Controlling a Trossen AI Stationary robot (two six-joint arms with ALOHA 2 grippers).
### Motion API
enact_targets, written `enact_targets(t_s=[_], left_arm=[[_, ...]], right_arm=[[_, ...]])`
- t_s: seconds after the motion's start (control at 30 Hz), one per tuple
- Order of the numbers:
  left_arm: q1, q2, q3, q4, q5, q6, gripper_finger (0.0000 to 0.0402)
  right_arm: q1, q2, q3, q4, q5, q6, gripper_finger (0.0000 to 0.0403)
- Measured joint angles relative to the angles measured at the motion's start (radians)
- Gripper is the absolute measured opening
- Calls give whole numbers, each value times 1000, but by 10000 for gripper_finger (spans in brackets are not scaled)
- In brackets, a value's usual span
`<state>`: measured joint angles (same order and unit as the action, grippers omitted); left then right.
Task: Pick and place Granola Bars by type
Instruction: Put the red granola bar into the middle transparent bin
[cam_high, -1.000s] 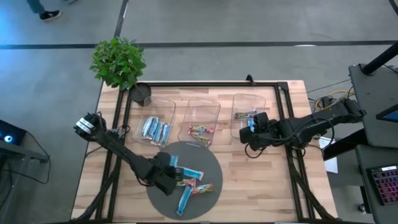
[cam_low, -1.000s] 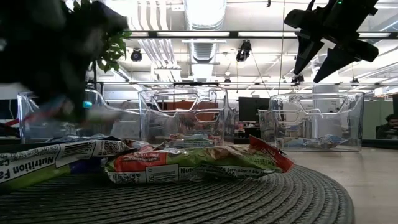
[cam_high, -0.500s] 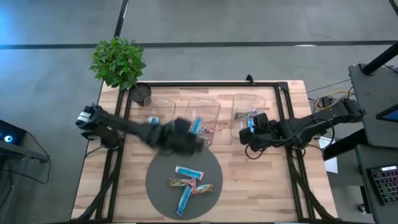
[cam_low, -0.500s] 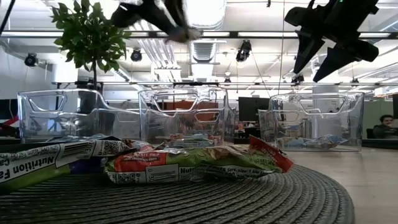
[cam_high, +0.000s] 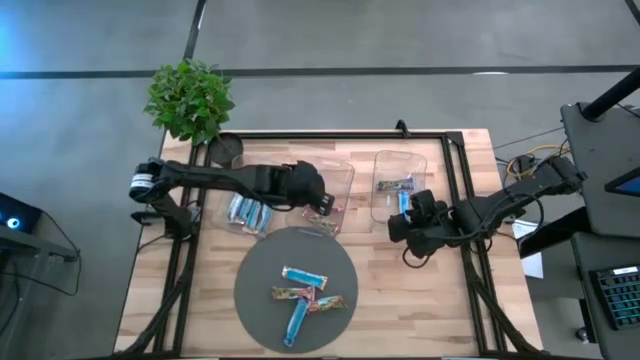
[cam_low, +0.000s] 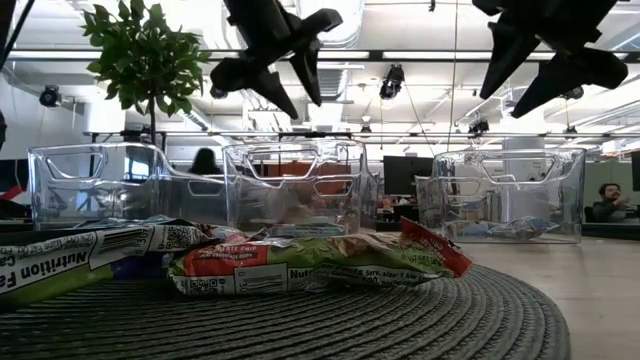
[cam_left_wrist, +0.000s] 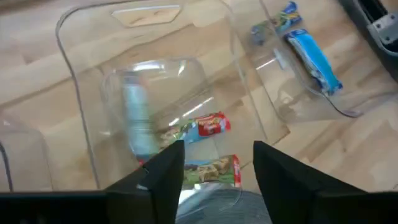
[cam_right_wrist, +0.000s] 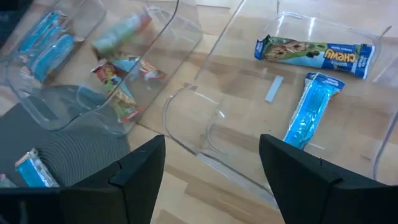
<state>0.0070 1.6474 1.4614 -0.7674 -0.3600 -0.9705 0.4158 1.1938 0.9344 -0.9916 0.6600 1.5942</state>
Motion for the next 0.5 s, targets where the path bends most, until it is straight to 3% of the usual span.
enact_targets(t_s=[0.17,0.3,0.5], left_arm=[[-76,-18,28,0,55,78,180],[-207,-39,32,0,128,139,181],[-424,-46,16,-26,132,132,181]], right_arm=[[1,0,-1,1,2,-38,249],[1,0,-1,34,-10,-134,249],[6,3,-1,271,-128,-471,249]])
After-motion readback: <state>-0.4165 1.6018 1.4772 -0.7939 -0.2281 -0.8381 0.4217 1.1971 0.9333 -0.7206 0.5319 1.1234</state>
